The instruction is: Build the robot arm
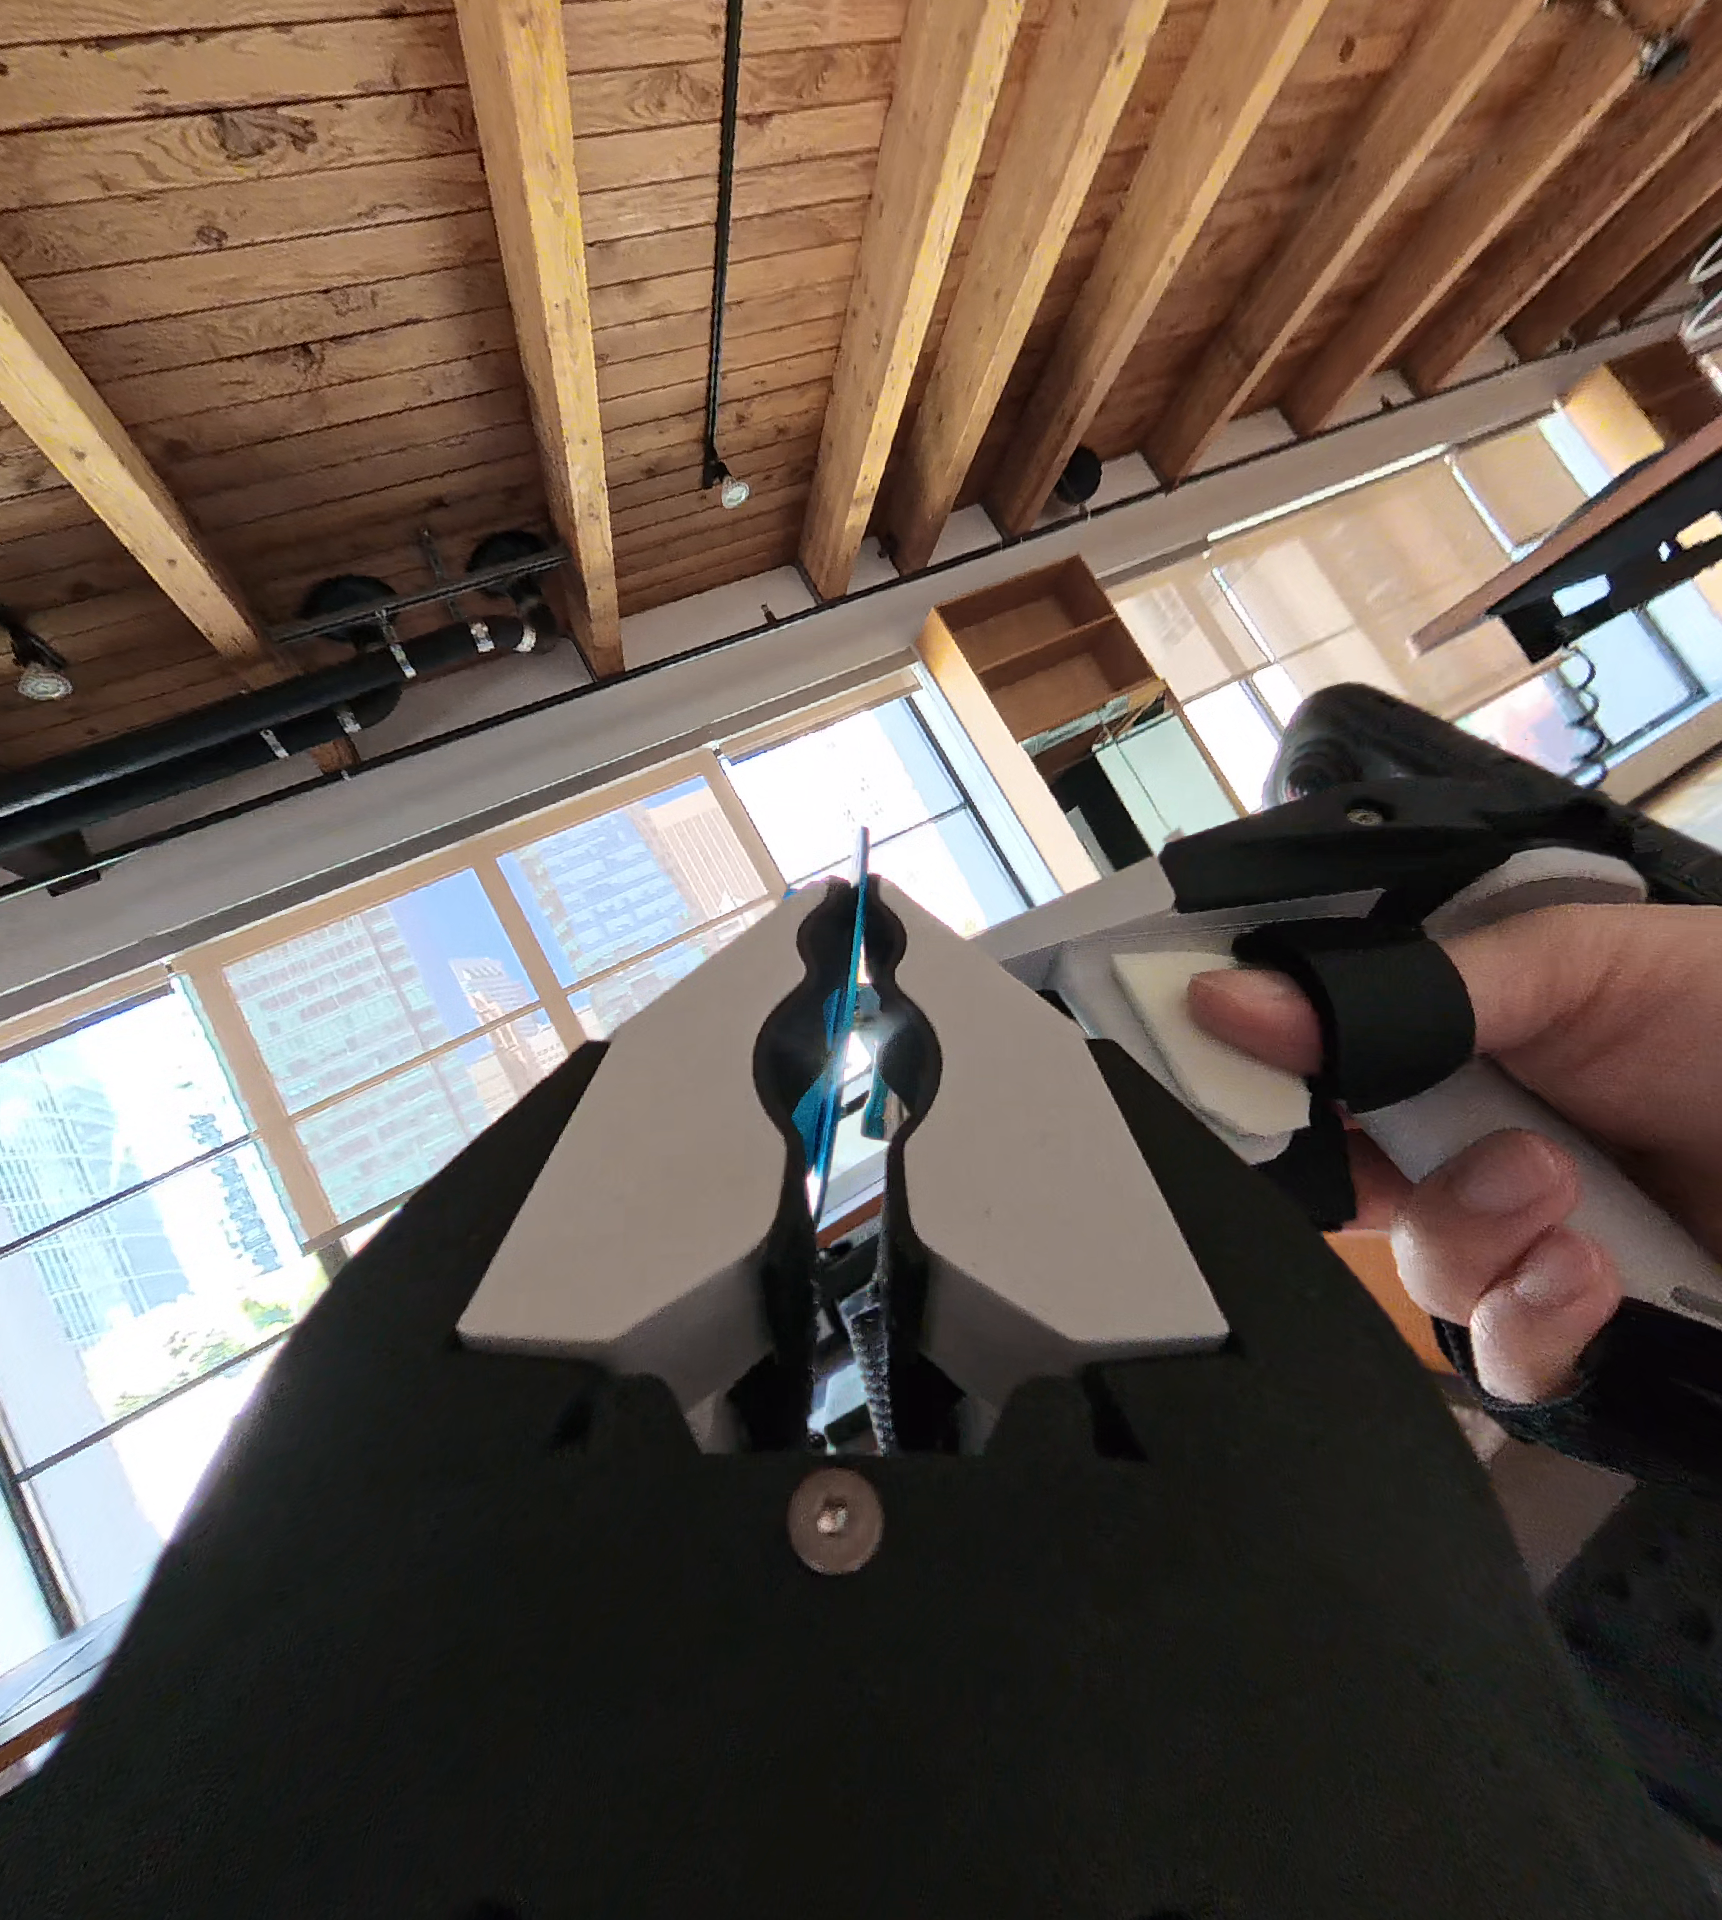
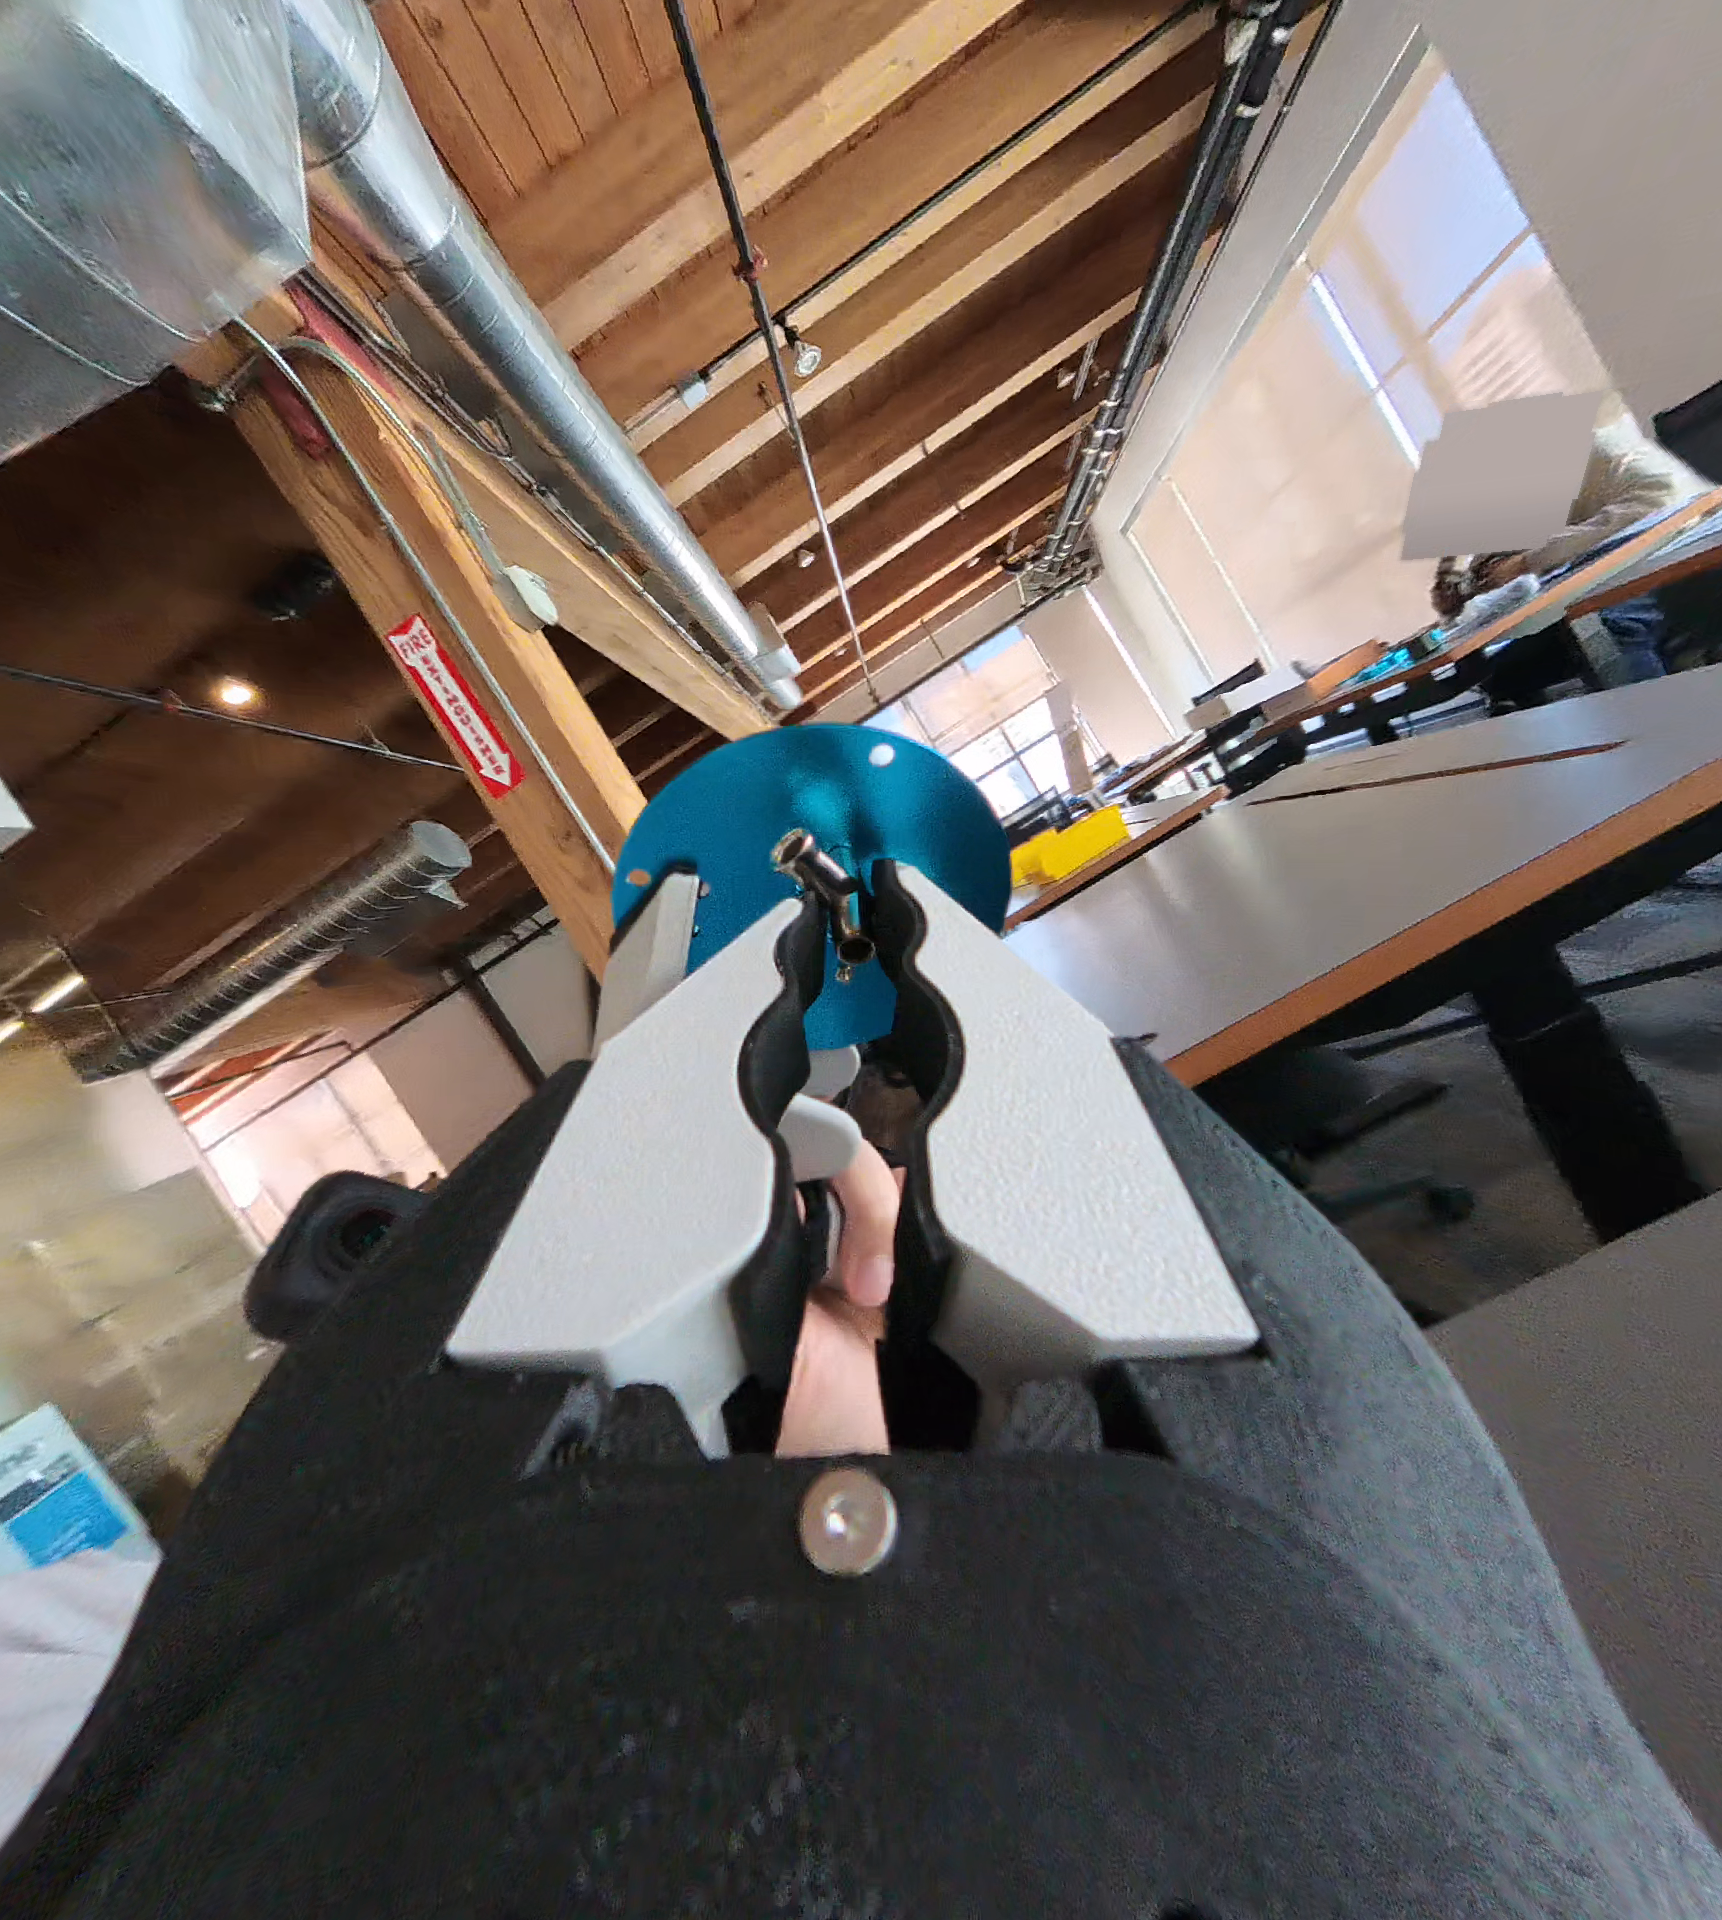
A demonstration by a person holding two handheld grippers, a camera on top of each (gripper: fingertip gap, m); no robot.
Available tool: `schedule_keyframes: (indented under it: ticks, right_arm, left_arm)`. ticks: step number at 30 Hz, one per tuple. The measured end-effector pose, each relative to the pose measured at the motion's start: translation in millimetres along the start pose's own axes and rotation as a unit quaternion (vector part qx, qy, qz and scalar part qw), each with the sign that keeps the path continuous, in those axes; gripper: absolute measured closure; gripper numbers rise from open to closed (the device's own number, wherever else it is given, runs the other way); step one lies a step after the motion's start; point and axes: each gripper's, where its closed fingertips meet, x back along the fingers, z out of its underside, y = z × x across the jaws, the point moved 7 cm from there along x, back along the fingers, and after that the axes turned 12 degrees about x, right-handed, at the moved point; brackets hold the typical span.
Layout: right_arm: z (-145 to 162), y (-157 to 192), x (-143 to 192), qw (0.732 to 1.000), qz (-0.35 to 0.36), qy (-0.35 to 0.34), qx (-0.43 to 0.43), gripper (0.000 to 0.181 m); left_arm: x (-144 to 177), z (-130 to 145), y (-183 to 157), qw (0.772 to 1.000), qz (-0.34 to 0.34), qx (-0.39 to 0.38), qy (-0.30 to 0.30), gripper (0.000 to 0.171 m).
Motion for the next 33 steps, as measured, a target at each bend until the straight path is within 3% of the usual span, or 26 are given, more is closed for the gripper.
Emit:
schedule_keyframes:
  ticks: [2,6,8,10,13,17,20,21,24,27,29,31,33]
  right_arm:
    - [2,-2,1,1.0,-0.001,-0.006,0.026,0.172]
    - [-4,1,3,0.974,0.036,0.027,0.221,0.173]
    - [-5,3,3,0.961,0.055,0.044,0.268,0.174]
    - [-4,2,2,0.978,0.038,0.028,0.204,0.173]
    - [2,-13,4,1.0,-0.016,0.002,0.024,0.172]
    - [13,-24,6,0.991,-0.064,-0.022,-0.113,0.172]
    - [16,-28,5,0.986,-0.068,-0.033,-0.151,0.171]
    - [15,-28,5,0.991,-0.059,-0.031,-0.118,0.172]
    - [5,-18,12,0.994,0.017,0.002,0.107,0.174]
    - [-4,4,25,0.942,0.074,0.02,0.327,0.175]
    - [10,11,29,0.915,0.079,0.085,0.387,0.175]
    - [31,18,29,0.905,0.044,0.144,0.398,0.175]
    - [39,26,28,0.894,0.027,0.143,0.424,0.175]
  left_arm:
    - [0,1,0,1.0,-0.001,0.008,0.004,0.171]
    - [-2,1,1,0.999,-0.002,0.046,0.02,0.171]
    - [-3,2,2,0.998,0.0,0.054,0.019,0.171]
    - [-3,1,1,0.999,0.0,0.046,0.006,0.171]
    - [-5,8,-1,1.0,-0.002,0.005,0.016,0.171]
    - [-3,15,-1,1.0,0.01,0.003,0.024,0.171]
    - [-4,18,1,0.999,0.006,0.022,0.034,0.171]
    - [-4,18,4,0.998,0.004,0.047,0.039,0.171]
    - [-2,17,13,0.988,-0.005,0.147,0.038,0.171]
    - [3,17,26,0.96,0.004,0.28,0.03,0.171]
    - [5,19,36,0.927,0.023,0.374,0.027,0.171]
    - [9,23,44,0.884,0.054,0.464,0.024,0.171]
    - [13,29,51,0.836,0.081,0.542,0.026,0.171]
